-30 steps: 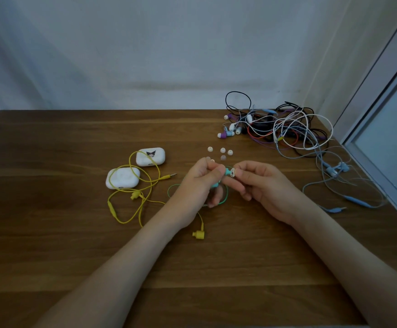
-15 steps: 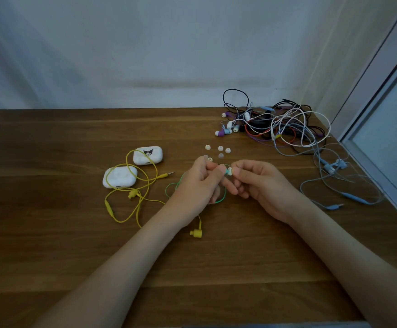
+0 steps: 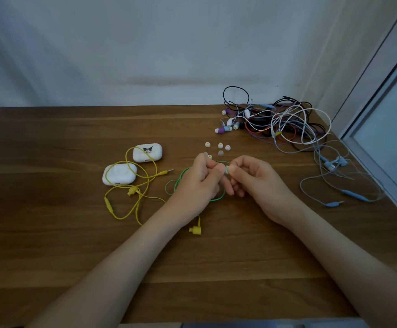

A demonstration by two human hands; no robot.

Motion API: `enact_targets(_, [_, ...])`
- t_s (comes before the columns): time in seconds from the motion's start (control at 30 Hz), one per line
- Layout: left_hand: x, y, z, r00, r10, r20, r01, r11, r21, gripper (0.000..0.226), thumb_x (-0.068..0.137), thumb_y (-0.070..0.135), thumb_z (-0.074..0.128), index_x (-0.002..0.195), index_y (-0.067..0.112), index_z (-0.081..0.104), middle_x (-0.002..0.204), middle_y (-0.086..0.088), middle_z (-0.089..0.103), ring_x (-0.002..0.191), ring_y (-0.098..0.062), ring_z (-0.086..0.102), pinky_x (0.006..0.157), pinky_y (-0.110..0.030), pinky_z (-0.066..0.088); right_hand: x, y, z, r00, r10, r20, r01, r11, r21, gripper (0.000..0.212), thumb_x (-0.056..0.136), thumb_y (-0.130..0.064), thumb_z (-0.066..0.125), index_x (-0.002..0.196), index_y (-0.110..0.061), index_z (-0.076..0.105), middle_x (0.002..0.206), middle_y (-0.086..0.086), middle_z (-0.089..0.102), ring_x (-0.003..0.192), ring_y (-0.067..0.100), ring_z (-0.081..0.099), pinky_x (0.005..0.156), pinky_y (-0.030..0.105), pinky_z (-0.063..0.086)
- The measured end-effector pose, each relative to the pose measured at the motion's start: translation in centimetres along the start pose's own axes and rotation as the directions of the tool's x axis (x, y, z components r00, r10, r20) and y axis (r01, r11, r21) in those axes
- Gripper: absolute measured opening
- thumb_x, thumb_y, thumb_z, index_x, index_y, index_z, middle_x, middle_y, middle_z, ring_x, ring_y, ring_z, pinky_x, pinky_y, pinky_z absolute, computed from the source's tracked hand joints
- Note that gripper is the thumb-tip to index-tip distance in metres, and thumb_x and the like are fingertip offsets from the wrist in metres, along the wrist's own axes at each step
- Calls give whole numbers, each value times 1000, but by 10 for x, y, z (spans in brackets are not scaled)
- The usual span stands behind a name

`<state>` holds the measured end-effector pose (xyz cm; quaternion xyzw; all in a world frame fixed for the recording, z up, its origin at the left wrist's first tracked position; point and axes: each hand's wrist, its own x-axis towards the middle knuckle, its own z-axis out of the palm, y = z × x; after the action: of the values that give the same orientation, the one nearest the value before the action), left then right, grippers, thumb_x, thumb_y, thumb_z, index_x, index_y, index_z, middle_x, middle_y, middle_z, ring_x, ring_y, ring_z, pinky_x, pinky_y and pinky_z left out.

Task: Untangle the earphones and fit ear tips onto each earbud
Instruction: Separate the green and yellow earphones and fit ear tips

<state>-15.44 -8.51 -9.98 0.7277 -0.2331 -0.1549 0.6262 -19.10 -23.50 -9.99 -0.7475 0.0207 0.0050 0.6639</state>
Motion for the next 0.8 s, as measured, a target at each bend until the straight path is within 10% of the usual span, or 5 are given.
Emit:
enact_targets(0.27, [-1, 2, -2, 1000, -17, 16, 17, 999, -50, 11, 103, 15, 37, 94, 11, 41, 61, 3, 65, 47, -4, 41, 53, -12, 38, -5, 3, 10, 973, -214, -88, 185, 949, -255, 11, 95, -14, 53, 85, -18, 53, 70, 2, 59, 61, 8, 51, 60, 28, 44])
enact_targets(0.8, [5, 4, -6, 987, -146, 66, 160, 915, -370, 13, 103, 15, 37, 94, 9, 44, 61, -1, 62, 45, -9, 36, 47, -22, 29, -2, 1, 8, 980, -186, -64, 186, 983, -8, 11, 97, -8, 48, 90, -13, 54, 70, -2, 60, 59, 7, 53, 53, 20, 44])
